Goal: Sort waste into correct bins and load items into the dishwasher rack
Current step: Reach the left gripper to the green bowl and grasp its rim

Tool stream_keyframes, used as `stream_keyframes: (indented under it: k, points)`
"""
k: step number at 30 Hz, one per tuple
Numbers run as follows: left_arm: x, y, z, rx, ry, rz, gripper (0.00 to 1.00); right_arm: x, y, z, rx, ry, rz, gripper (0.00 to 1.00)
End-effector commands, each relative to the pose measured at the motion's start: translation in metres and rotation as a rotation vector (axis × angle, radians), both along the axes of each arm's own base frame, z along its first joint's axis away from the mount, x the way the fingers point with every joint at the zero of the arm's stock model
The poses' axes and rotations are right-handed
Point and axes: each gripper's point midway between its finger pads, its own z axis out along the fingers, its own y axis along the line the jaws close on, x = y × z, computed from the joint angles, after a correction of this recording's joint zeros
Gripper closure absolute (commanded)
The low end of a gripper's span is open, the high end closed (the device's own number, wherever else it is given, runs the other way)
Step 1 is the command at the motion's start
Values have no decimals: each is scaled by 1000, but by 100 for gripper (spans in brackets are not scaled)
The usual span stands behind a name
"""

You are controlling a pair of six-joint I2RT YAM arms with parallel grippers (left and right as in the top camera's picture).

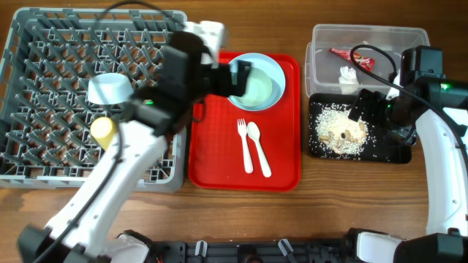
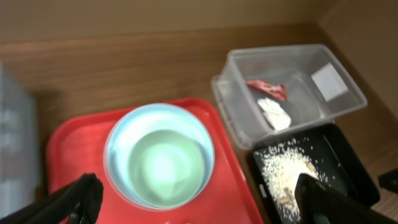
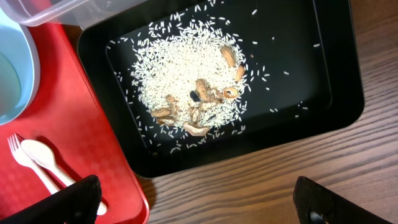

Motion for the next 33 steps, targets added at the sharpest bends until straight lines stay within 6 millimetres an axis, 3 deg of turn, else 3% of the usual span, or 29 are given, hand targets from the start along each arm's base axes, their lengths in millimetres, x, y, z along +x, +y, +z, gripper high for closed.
stream_keyframes:
  k: [1,10,13,17,21,30,33]
  points:
    - [13,-29,-35,82,-1,-43,0,-1,-2,3,-18,-12,30,0]
    - [28,-74,-140,154,111,-106,0,0,-2,3,-19,-15,30,0]
    - [27,-83,-163,171,136,-122,0,0,-2,3,-19,-14,30,0]
    - [26,-88,-186,188,159,-132,9,0,-2,3,-18,-14,30,0]
    - [25,-85,-205,218,191,-125,29,0,-2,3,-19,-15,30,0]
    - [23,-79,-227,257,231,-110,34,0,-2,3,-19,-15,30,0]
    - [23,-79,-227,257,230,-110,44,0,-2,3,-19,-14,30,0]
